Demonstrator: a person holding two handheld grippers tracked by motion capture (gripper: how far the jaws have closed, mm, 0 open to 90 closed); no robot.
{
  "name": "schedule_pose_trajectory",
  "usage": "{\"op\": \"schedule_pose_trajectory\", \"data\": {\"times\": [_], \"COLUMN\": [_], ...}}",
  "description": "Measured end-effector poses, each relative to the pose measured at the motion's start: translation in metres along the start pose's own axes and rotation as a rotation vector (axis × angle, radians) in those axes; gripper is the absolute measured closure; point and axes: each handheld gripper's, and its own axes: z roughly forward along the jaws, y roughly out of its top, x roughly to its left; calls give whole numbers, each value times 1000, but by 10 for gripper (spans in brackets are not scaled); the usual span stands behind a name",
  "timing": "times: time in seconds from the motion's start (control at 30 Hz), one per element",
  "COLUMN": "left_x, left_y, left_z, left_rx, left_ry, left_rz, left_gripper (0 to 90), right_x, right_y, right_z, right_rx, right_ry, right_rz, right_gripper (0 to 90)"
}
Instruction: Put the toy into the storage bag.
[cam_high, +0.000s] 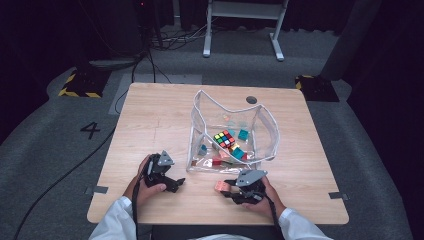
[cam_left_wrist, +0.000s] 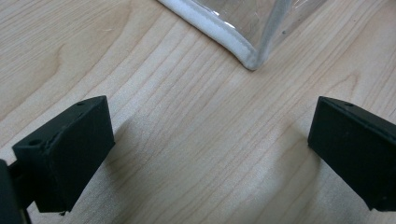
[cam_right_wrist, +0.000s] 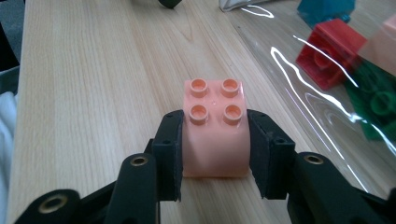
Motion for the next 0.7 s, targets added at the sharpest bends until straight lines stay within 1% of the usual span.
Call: {"op": "schedule_pose_trajectory", "data": {"times": [0.03, 0.07, 0.1, 0.17, 0.2, 0.23, 0.27, 0.3, 0.33, 0.4, 0.43, 0.47, 0.5, 0.6, 0.63, 0.67, 0.7], "left_x": [0, 0, 0, 0, 0, 0, 0, 0, 0, 0, 0, 0, 0, 0, 0, 0, 0], "left_y": [0, 0, 0, 0, 0, 0, 0, 0, 0, 0, 0, 0, 0, 0, 0, 0, 0], "left_z": [0, 0, 0, 0, 0, 0, 0, 0, 0, 0, 0, 0, 0, 0, 0, 0, 0], "left_rx": [1, 2, 0, 0, 0, 0, 0, 0, 0, 0, 0, 0, 0, 0, 0, 0, 0], "left_ry": [-1, -1, 0, 0, 0, 0, 0, 0, 0, 0, 0, 0, 0, 0, 0, 0, 0], "left_rz": [2, 2, 0, 0, 0, 0, 0, 0, 0, 0, 0, 0, 0, 0, 0, 0, 0], "left_gripper": [4, 4, 4, 4, 4, 4, 4, 4, 4, 4, 4, 4, 4, 4, 4, 4, 4], "right_x": [-1, -2, -4, -6, -6, -6, -8, -10, -9, -11, -13, -13, -15, -19, -20, -22, -23], "right_y": [-1, -2, -3, -6, -8, -10, -12, -13, -15, -19, -20, -22, -24, -30, -32, -34, -35], "right_z": [-3, -7, -9, -17, -22, -25, -28, -31, -35, -42, -45, -48, -51, -59, -61, -64, -66], "right_rx": [-2, -6, -25, -29, -14, -5, -4, -16, -3, -10, -20, -17, -19, -18, -16, -16, -15], "right_ry": [5, -2, -1, -3, -6, -9, -15, -18, -18, -17, -21, -25, -32, -49, -55, -64, -72], "right_rz": [4, 2, -27, -13, 12, 17, 10, 1, 39, 40, 22, 28, 21, 31, 42, 39, 50], "right_gripper": [592, 591, 592, 592, 592, 591, 591, 592, 591, 592, 592, 591, 592, 591, 592, 592, 591]}}
